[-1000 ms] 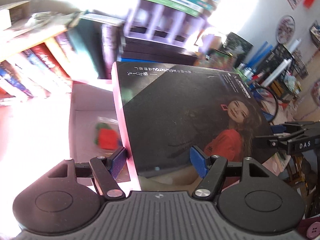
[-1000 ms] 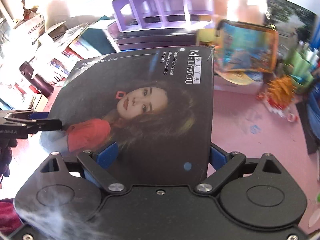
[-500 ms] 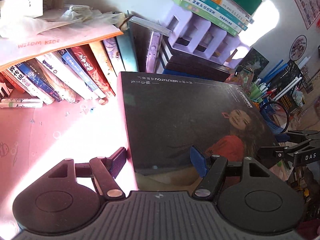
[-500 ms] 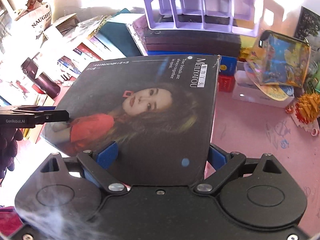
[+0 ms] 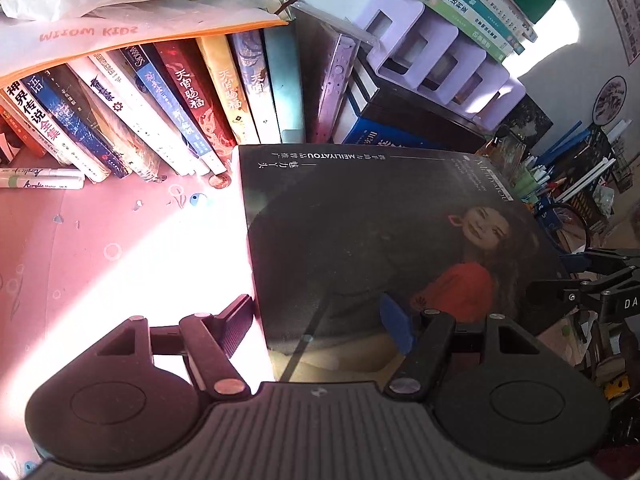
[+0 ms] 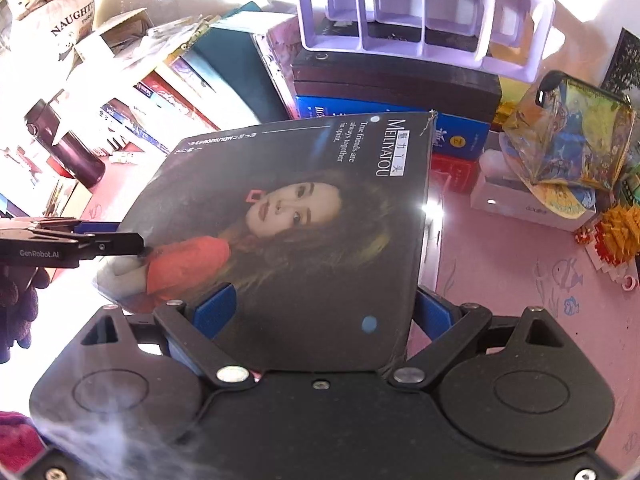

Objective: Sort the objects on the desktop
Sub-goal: 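Lower the album onto the pink box rim and open both grippers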

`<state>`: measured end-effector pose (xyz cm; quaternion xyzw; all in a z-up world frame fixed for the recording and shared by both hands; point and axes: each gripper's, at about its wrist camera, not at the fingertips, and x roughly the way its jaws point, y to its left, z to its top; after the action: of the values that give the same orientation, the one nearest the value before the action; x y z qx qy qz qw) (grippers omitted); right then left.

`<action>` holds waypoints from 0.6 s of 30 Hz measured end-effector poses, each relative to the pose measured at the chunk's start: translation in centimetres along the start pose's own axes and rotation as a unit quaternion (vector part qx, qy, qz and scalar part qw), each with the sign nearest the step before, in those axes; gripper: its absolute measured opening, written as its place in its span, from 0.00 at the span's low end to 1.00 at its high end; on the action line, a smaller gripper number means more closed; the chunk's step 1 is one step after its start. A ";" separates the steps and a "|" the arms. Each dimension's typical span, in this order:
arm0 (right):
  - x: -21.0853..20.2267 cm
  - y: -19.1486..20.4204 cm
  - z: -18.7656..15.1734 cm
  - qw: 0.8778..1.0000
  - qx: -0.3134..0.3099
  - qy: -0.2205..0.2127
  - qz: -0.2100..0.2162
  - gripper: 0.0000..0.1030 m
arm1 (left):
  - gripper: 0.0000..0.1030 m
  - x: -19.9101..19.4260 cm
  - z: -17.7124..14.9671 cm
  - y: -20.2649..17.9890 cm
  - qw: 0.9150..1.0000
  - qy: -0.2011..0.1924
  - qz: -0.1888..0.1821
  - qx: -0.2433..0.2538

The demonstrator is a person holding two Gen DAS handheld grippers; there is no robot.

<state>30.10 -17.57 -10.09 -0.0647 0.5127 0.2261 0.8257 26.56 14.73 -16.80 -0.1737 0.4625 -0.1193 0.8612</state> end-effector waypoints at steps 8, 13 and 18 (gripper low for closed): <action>0.5 -1.1 -0.7 1.000 0.015 0.005 0.002 0.92 | 0.67 0.7 -0.2 -1.3 0.999 0.000 0.013 0.030; 0.3 -1.7 -0.8 1.000 0.020 0.000 0.005 0.92 | 0.67 1.1 -0.1 -3.2 0.996 0.003 0.043 0.080; 0.3 -2.2 -1.1 1.000 0.026 -0.002 0.006 0.92 | 0.67 1.3 -0.1 -3.6 0.996 0.004 0.047 0.082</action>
<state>30.28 -19.84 -11.19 -0.0397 0.5171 0.2177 0.8268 27.04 10.96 -16.35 -0.0803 0.4625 -0.1167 0.8752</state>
